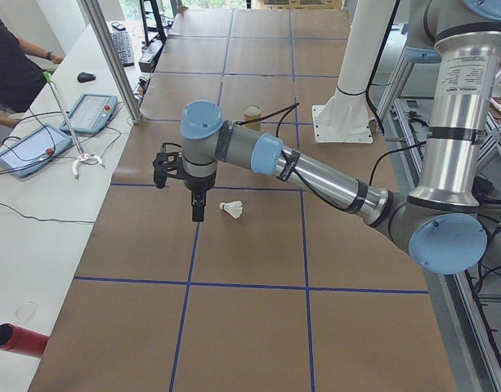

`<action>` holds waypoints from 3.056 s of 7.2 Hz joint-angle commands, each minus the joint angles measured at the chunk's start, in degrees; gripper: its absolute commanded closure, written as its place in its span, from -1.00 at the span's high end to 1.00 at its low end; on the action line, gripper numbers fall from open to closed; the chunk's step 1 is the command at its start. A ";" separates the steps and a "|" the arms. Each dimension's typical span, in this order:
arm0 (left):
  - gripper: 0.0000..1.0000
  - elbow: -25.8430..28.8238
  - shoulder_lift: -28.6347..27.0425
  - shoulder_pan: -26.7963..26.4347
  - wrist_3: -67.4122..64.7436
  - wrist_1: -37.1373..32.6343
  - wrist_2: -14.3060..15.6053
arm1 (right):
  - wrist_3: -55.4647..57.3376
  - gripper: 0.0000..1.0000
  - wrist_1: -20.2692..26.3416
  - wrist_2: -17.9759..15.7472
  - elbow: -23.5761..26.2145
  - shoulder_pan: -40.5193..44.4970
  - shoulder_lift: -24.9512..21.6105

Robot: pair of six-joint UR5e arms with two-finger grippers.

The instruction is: Collect badminton balls into bucket

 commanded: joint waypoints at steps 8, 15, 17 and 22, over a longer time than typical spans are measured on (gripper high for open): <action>1.00 15.74 13.76 19.90 -66.00 -68.83 1.90 | 0.00 1.00 0.00 0.00 0.00 0.00 0.00; 1.00 19.19 11.75 37.76 -93.82 -79.45 23.44 | 0.00 1.00 0.00 0.00 0.00 0.00 0.00; 1.00 23.58 7.62 39.68 -97.33 -79.45 26.79 | 0.00 1.00 0.00 0.00 0.00 0.00 0.00; -0.48 25.35 6.20 40.13 -97.35 -79.45 27.93 | 0.00 1.00 0.00 0.00 0.00 0.00 0.00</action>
